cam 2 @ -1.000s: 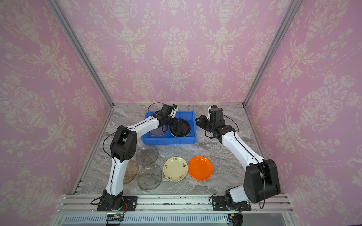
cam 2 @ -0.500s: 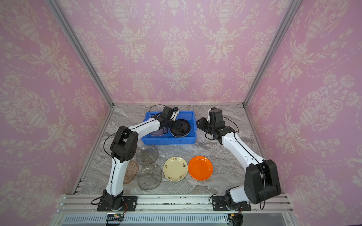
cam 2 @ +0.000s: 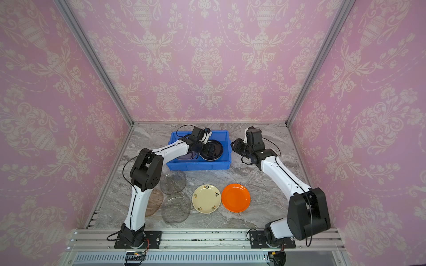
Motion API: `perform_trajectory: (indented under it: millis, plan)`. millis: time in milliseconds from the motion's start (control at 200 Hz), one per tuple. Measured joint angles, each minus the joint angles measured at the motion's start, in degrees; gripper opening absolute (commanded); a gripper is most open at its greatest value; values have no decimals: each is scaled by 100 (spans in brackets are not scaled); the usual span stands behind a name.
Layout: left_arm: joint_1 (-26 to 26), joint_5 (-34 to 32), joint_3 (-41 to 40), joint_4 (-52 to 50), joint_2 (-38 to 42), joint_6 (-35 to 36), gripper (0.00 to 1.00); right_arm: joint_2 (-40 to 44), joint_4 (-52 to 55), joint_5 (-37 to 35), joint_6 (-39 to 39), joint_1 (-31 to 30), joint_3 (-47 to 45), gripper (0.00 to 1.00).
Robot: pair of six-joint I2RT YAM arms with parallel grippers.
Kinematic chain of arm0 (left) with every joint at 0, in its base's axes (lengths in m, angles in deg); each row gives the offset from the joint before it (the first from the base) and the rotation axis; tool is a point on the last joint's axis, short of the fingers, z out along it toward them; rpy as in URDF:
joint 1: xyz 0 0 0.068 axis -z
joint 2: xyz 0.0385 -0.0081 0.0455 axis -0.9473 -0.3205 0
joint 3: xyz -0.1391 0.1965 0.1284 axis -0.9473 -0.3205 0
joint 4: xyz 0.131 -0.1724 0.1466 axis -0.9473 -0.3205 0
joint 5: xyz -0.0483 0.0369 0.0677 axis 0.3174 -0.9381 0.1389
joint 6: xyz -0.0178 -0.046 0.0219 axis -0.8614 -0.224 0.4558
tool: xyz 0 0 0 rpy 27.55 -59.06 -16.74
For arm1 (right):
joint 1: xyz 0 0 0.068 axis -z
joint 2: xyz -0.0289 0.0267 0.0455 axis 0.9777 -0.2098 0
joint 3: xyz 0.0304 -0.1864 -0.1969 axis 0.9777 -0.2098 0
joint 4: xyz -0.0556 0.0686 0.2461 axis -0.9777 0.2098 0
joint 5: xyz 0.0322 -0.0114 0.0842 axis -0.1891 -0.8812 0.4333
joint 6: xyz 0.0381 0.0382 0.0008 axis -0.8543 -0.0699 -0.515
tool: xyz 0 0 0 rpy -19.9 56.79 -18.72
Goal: Place the plates into the plastic bin on the countertop
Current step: Place the plate in the plastic bin, then pick up the plate from the bottom-center of the table.
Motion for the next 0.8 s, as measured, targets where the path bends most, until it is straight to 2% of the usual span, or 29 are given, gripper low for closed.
perform_trajectory:
  millis: [90,175,330,560,701,796]
  plan:
    - [4,2,81,-37,0,-9,89,33,103,2,50,20,-59,40]
    - [9,4,118,-39,57,-28,99,275,308,9,157,92,-326,39]
    - [35,-31,109,-15,398,-66,99,1014,870,-28,350,280,-920,39]
    - [59,-20,90,55,1410,-317,99,2328,1731,-109,428,332,-1814,36]
    - [57,306,138,37,1742,-461,99,3112,2063,-26,190,332,-2474,34]
    - [59,645,-232,273,1980,-553,99,3615,2341,66,-35,332,-2927,34]
